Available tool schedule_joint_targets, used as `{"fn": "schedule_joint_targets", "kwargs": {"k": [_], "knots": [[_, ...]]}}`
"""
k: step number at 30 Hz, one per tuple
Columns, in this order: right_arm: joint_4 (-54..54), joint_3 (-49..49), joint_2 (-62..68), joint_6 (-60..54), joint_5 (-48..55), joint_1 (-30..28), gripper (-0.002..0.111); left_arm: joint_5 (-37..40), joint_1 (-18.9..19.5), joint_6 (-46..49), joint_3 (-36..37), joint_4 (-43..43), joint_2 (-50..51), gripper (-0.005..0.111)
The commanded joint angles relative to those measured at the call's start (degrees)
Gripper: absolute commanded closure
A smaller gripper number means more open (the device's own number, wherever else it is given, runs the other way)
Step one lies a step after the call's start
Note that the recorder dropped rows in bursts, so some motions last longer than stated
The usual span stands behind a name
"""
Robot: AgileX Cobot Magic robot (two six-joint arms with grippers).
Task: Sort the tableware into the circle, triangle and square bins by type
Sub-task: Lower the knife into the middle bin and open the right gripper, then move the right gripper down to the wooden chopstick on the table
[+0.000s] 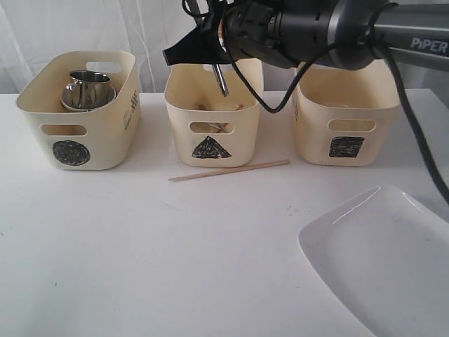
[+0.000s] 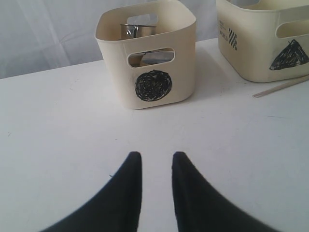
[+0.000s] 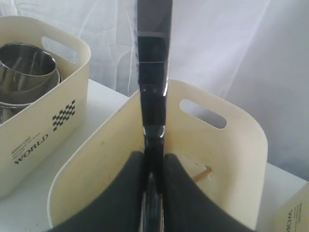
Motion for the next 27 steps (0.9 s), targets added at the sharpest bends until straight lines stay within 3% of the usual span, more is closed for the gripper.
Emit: {"fn": "schedule_joint_targets", "kwargs": {"k": [1,15,17,20,27], "knots": [[-1.1,-1.6,1.9,0.5,-2.2,-1.8,0.108,0.0,0.0,-0.5,0.1,-0.1,-0.4,0.078],[-0.8,-4.8,7.6,2.7,-2.2,-3.0,0.108,0.0,0.0,-0.5,0.1,-0.1,-0.4,0.078],[-0.8,-4.8,7.7,4.6,-2.0,-3.0,0.102,0.0,0.0,-0.5,0.1,-0.1,-0.4,0.078],[-0.8,-4.8,7.7,5.4,-1.9,-3.0,0.085,0.0,0.0,-0.5,0.1,-0.1,-0.4,0.078],[-0.8,-4.8,7.3,5.4,0.6,-2.9,0.082,0.0,0.0,-0.5,0.1,-0.1,-0.4,0.078]]}}
